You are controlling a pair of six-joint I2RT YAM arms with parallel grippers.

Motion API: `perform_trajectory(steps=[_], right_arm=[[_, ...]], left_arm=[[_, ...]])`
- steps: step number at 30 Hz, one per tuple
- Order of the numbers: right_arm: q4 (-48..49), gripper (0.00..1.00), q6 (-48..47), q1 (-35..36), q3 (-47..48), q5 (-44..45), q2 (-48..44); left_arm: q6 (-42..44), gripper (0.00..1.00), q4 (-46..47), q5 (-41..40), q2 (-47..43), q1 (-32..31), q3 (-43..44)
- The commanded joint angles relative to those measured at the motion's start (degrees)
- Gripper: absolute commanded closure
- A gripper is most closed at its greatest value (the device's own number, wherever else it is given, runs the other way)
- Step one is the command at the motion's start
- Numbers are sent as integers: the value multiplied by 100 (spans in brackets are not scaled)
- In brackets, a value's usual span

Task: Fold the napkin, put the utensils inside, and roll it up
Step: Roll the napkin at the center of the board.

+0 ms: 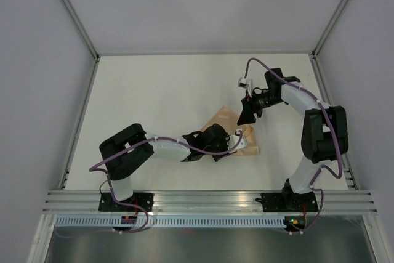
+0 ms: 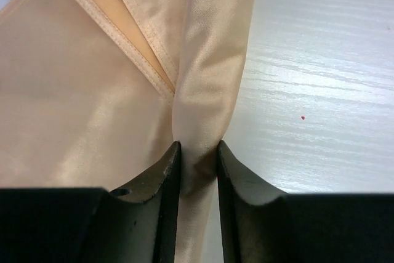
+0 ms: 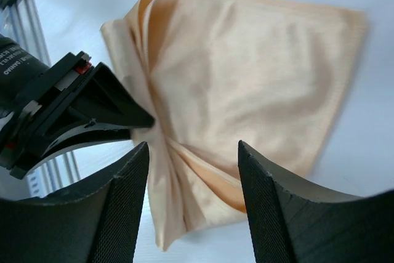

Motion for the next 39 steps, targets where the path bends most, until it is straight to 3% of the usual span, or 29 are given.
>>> perform_trajectory(steps=[1, 6, 11, 19, 27, 39], right_arm=[[944, 34, 545, -460, -321, -395, -757], [1216, 38, 282, -813, -961, -431, -1320], [2060, 36, 62, -761, -2166, -55, -2673], [3194, 34, -211, 475, -3916, 1228, -4449], [3739, 37, -176, 2085, -4549, 2600, -4485], [4372, 38, -88, 3184, -4761, 3594, -3809]], left_arm=[[-694, 98, -927, 1288, 155, 365, 128], [-993, 98, -1358, 2315, 409, 830, 436], [-1169, 98, -1587, 3107, 585, 1147, 560], [-1283, 98, -2052, 3864, 1077, 1376, 1007], [-1459, 98, -2079, 4286, 1315, 1675, 1122], [-1529, 98, -2228, 4357, 1447, 1684, 1307]])
